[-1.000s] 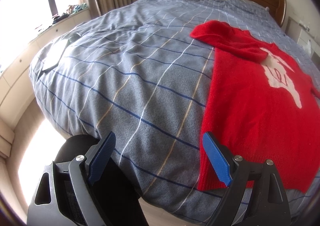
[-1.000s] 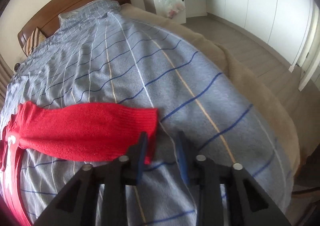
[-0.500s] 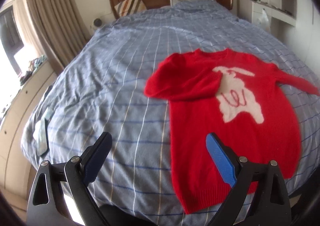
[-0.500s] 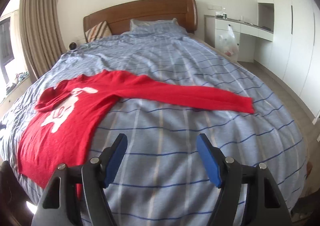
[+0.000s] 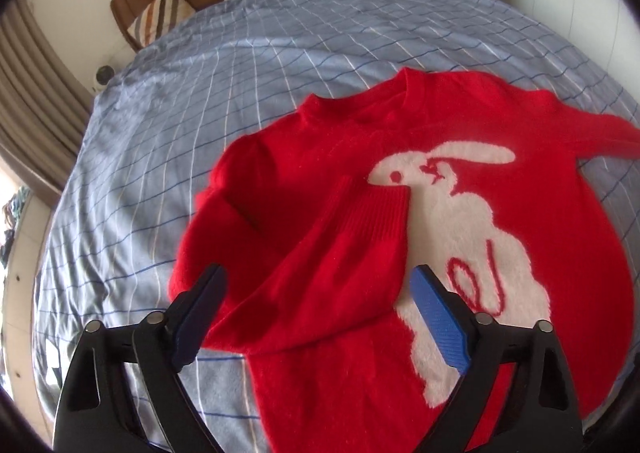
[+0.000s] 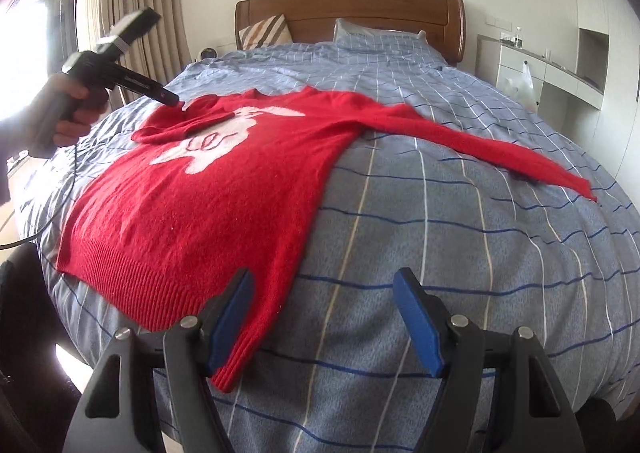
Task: Fold small clothes
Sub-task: 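Release the sleeve with the right gripper and move the left gripper over the sweater, then grasp the other sleeve cuff with the left gripper and pull it outward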
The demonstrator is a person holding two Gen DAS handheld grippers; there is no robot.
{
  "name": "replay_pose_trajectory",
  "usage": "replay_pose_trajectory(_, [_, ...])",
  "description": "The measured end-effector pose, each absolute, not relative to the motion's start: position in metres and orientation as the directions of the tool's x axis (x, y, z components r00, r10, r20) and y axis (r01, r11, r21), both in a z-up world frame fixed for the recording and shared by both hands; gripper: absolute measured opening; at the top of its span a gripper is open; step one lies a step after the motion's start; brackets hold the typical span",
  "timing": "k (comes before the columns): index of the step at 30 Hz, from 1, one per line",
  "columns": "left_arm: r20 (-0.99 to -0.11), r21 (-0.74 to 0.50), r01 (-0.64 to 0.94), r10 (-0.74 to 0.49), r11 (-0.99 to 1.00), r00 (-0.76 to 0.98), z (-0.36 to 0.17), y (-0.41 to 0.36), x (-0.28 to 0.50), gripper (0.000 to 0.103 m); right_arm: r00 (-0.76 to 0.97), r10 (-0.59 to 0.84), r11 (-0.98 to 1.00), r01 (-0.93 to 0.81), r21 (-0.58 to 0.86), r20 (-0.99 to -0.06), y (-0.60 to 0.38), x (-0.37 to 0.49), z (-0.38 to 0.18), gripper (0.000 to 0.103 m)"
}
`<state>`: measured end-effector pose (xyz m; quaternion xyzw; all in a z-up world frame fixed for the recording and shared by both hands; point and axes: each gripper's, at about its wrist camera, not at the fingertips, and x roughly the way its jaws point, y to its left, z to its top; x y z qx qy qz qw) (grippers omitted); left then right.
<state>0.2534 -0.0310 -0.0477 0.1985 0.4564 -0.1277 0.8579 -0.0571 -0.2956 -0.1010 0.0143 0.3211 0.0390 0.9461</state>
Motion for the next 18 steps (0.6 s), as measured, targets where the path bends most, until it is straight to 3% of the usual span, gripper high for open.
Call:
replay_pose_trajectory(5, [-0.91, 0.101, 0.466, -0.108, 0.879, 0.401, -0.064, -0.04, 0.302, 0.083, 0.788, 0.066, 0.998, -0.047, 0.048, -0.612, -0.302, -0.055, -0.103, 0.073])
replay_pose_trajectory(9, [-0.94, 0.166, 0.494, -0.014, 0.853, 0.34, -0.094, -0.056, 0.321, 0.085, 0.791, 0.057, 0.998, -0.029, 0.056, -0.609, -0.305, -0.054, -0.104, 0.074])
replay_pose_trajectory(12, [-0.949, 0.104, 0.487, -0.061, 0.867, 0.31, -0.102, -0.054, 0.326, 0.083, 0.782, 0.051, 0.999, -0.038, 0.035, -0.621, -0.301, -0.051, -0.106, 0.074])
replay_pose_trajectory(14, [-0.947, -0.008, 0.471, -0.158, 0.882, 0.279, -0.099, -0.044, 0.325, 0.063, 0.78, 0.048, 0.999, -0.046, 0.019, -0.624, -0.298, -0.05, -0.107, 0.074])
replay_pose_trajectory(15, [-0.941, -0.066, 0.462, -0.209, 0.884, 0.265, -0.096, -0.039, 0.323, 0.041, 0.782, 0.044, 0.999, -0.045, 0.013, -0.622, -0.297, -0.051, -0.107, 0.074])
replay_pose_trajectory(16, [-0.933, -0.097, 0.45, -0.238, 0.888, 0.269, -0.093, -0.033, 0.319, 0.013, 0.784, 0.041, 0.999, -0.044, 0.01, -0.62, -0.296, -0.051, -0.107, 0.074])
replay_pose_trajectory(18, [-0.914, -0.134, 0.43, -0.279, 0.893, 0.296, -0.082, -0.02, 0.31, 0.007, 0.788, 0.035, 0.999, -0.044, 0.001, -0.614, -0.293, -0.052, -0.106, 0.074])
